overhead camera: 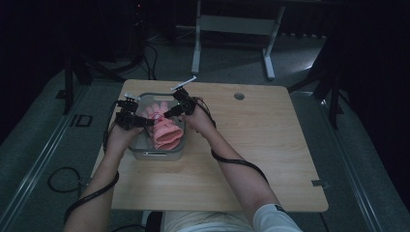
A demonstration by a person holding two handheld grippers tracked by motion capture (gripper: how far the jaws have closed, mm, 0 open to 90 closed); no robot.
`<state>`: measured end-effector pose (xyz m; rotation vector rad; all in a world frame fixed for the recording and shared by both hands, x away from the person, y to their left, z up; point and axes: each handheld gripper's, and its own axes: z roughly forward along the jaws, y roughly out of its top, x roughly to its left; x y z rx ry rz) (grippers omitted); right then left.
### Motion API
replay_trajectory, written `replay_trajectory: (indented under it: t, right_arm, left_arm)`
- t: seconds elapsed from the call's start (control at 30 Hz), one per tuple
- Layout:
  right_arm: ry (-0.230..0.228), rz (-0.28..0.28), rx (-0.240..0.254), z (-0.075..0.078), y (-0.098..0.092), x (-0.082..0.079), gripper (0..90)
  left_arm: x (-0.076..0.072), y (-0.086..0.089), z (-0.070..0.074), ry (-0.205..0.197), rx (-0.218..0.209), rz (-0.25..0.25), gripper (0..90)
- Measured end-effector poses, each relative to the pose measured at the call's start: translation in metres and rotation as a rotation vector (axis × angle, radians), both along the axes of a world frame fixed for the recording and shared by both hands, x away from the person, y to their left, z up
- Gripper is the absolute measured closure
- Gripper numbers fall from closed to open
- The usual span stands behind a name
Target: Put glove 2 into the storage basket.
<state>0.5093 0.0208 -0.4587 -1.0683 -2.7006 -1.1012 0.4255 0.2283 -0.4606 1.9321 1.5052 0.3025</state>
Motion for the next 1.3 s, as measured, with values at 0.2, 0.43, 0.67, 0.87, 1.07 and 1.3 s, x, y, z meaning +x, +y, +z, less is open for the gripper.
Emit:
replay_trajectory:
  t: [0.2, 0.43, 0.67, 0.87, 1.07, 1.3]
  right_arm:
    - [-0.025, 0.017, 0.033, 0.013, -0.003, -0.005, 50.0]
    - [-0.067, 0.034, 0.071, 0.031, -0.019, -0.01, 35.3]
    - [-0.107, 0.078, 0.103, 0.036, -0.046, -0.013, 23.7]
    - [-0.121, 0.106, 0.081, 0.028, -0.061, -0.019, 17.8]
    - [-0.131, 0.095, 0.085, 0.017, -0.079, -0.024, 17.8]
    - [-0.173, 0.088, 0.053, 0.01, -0.095, -0.032, 16.8]
  left_arm:
    - [-0.007, 0.003, 0.012, -0.05, -0.024, 0.014, 16.9]
    - [-0.017, -0.007, 0.019, -0.135, -0.06, -0.019, 1.0]
    - [-0.027, -0.022, 0.026, -0.2, -0.063, -0.069, 0.9]
    - [-0.038, -0.05, 0.029, -0.218, -0.039, -0.145, 0.9]
    - [-0.048, -0.075, 0.032, -0.241, -0.018, -0.226, 0.9]
    - [-0.06, -0.102, 0.033, -0.259, 0.002, -0.309, 0.9]
